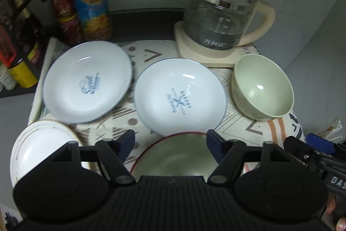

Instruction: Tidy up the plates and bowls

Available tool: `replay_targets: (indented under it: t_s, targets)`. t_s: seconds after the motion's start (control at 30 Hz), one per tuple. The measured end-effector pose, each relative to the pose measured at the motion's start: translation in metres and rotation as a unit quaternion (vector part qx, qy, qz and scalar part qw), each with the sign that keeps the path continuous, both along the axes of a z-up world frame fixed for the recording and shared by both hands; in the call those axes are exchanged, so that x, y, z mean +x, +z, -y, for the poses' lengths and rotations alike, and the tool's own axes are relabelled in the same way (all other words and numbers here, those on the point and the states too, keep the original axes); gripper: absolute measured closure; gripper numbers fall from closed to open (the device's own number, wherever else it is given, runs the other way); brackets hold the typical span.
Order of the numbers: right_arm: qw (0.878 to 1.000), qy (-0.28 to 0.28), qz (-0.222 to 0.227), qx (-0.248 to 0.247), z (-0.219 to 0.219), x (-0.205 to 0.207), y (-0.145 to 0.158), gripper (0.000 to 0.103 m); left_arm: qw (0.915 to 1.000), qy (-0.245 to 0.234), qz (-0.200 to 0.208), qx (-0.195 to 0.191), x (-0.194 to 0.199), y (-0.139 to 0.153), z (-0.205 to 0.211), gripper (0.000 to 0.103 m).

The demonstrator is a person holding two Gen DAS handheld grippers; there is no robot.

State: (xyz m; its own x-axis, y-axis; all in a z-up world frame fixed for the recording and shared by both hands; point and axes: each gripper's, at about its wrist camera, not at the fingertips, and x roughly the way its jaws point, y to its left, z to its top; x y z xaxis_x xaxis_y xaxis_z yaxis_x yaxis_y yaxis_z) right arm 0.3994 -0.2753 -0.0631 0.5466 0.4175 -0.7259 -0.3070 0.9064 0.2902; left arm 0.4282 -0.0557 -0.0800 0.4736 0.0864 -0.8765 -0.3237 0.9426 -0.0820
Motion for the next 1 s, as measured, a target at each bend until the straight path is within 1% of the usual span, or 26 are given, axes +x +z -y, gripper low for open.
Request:
replay_targets:
  t_s: [0.1,0.23,0.37,0.4,0.47,0.6,0.67,0.77,0.8,0.83,0.93,1.0]
  targets:
    - [1.0,-0.022,-0.001,0.002,0.01,0.007,-0.001,0.011,1.0,-0.008,0.003,0.0,0.013,-0.001,0.006,0.027]
    - [0.999,-0.047,-0.009,0.007,0.019,0.018,-0.005,0.011,0.9997,-0.021,0.008,-0.006,0.03,-0.002,0.014,0.026]
    - [0.996,-0.073,-0.021,0.036,0.03,0.029,-0.009,0.011,0.9988,-0.041,0.021,-0.017,0.046,-0.003,0.024,0.026]
    - [0.996,-0.076,-0.018,0.034,0.03,0.032,-0.009,0.011,0.9984,-0.046,0.027,-0.018,0.051,-0.005,0.027,0.026]
    - [0.996,-0.082,-0.011,0.025,0.03,0.037,-0.012,0.011,0.9983,-0.051,0.022,-0.018,0.06,-0.011,0.032,0.027]
    - [0.995,-0.096,-0.014,0.031,0.034,0.05,-0.02,0.013,0.9974,-0.06,0.019,-0.034,0.076,-0.023,0.04,0.027]
    - [0.994,-0.101,-0.02,0.032,0.035,0.057,-0.025,0.016,0.9974,-0.06,0.016,-0.036,0.085,-0.028,0.044,0.027]
    - [0.993,-0.108,-0.034,0.035,0.036,0.066,-0.036,0.029,0.9968,-0.063,0.018,-0.045,0.096,-0.035,0.047,0.027]
    - [0.992,-0.112,-0.039,0.037,0.036,0.069,-0.04,0.035,0.9966,-0.065,0.018,-0.048,0.099,-0.037,0.048,0.027]
    - [0.992,-0.116,-0.042,0.039,0.036,0.071,-0.043,0.037,0.9967,-0.063,0.014,-0.048,0.103,-0.04,0.047,0.028]
    - [0.99,-0.127,-0.05,0.042,0.036,0.075,-0.053,0.042,0.9966,-0.06,0.008,-0.056,0.114,-0.048,0.049,0.032]
    - [0.989,-0.131,-0.057,0.04,0.036,0.077,-0.059,0.047,0.9962,-0.062,0.004,-0.06,0.119,-0.053,0.052,0.041]
